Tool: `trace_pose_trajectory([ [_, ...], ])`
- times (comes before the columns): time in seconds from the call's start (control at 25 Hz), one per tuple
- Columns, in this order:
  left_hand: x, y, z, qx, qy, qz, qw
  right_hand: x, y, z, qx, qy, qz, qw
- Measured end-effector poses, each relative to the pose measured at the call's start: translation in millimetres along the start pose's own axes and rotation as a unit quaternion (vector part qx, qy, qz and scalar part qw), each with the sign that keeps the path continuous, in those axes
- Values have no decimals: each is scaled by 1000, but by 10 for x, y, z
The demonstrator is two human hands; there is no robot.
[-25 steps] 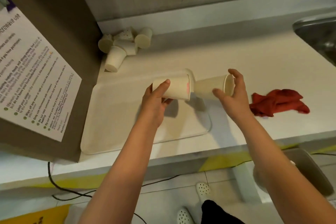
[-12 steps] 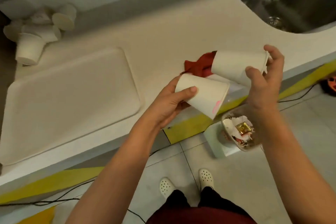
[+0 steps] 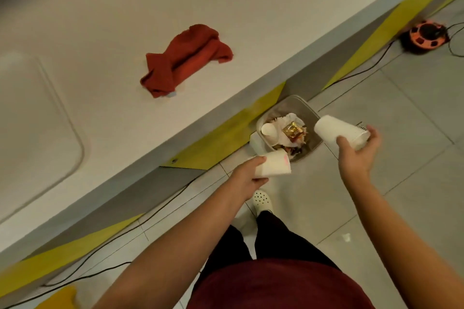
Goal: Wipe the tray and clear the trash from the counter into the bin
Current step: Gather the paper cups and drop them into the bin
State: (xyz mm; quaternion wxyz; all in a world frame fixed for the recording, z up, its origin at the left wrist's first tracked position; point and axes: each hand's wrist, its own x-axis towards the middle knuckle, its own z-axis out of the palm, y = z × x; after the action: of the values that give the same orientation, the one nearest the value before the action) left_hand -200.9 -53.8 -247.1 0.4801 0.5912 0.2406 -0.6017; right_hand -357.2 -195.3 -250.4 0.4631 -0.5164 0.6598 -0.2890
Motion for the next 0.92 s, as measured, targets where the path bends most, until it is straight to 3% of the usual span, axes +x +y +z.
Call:
trace_pose_trajectory([
  [0.08, 177, -94, 51, 12, 35, -28, 999, 47, 267, 18, -36, -14, 60, 997],
  [0.24, 322, -81, 269, 10, 49, -39, 998, 155, 372, 151, -107, -54, 82, 989],
  [0.64, 495, 426, 854, 133, 23, 31, 990, 511, -83, 501, -144, -98, -82, 981],
  [0.8, 395, 437, 815, 265, 15, -38, 963, 552, 59, 496, -228, -121, -13, 966],
  [0.92, 342, 392, 647, 340, -4, -18, 940, 490, 207, 437, -216, -159, 23, 963],
])
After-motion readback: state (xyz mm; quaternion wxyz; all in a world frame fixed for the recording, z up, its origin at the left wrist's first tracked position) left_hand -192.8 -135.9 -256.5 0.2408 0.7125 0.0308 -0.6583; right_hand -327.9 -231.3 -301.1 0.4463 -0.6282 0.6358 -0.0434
